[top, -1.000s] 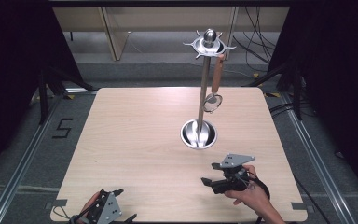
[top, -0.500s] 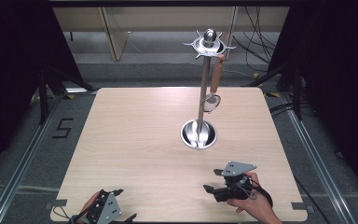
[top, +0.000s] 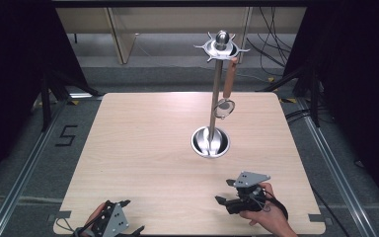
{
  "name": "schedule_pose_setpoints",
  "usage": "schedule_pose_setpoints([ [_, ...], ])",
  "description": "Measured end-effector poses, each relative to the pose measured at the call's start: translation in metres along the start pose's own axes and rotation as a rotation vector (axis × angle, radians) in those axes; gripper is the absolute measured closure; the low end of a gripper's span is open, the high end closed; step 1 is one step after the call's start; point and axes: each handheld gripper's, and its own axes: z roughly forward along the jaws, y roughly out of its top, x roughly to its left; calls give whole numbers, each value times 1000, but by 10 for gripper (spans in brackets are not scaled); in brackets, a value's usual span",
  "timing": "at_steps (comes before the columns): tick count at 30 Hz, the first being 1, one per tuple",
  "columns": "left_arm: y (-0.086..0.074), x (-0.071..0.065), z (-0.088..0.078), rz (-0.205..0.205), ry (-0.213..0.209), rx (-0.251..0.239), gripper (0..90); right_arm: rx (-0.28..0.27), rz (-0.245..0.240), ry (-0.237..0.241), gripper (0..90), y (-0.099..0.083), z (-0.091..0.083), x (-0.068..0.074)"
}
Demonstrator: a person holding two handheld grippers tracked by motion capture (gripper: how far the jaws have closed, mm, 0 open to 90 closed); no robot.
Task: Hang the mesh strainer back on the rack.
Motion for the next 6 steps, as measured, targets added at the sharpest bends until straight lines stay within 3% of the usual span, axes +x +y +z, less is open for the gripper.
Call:
schedule_pose_setpoints([
  [5,0,0,0,-6,-3,-7,153,-12,-9,-4,296,0,0,-1],
  [6,0,-1,0,-22,-7,0,153,-15,-9,-10,296,0,0,-1],
])
